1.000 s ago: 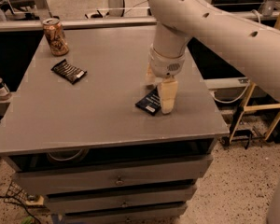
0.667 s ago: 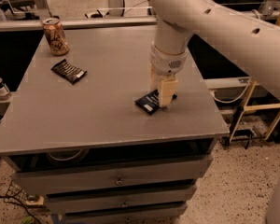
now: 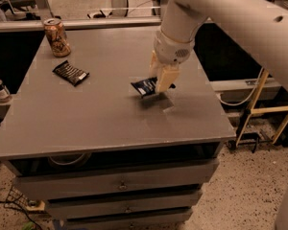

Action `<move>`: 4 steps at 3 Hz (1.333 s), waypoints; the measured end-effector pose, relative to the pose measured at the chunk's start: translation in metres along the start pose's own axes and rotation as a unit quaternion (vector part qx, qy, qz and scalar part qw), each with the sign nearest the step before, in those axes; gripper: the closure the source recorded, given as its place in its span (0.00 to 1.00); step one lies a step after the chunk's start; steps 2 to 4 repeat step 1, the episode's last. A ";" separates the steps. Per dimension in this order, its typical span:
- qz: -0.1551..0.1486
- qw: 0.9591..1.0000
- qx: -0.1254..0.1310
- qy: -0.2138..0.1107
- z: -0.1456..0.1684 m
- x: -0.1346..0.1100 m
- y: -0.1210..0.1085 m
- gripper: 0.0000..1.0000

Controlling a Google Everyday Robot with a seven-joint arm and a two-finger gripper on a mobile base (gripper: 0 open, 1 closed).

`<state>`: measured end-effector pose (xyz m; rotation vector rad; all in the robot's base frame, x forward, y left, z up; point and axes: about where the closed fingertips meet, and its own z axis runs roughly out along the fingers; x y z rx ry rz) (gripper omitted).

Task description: Pick rxbar blueberry

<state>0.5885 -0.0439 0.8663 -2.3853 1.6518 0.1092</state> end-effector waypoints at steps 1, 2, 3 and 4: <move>-0.024 0.996 0.055 -0.063 -0.056 -0.032 -0.020 1.00; -0.024 0.996 0.055 -0.063 -0.056 -0.032 -0.020 1.00; -0.024 0.996 0.055 -0.063 -0.056 -0.032 -0.020 1.00; -0.024 0.996 0.055 -0.063 -0.056 -0.032 -0.020 1.00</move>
Offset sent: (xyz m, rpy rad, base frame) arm 0.0000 0.0000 0.0000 0.0000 0.0000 0.0000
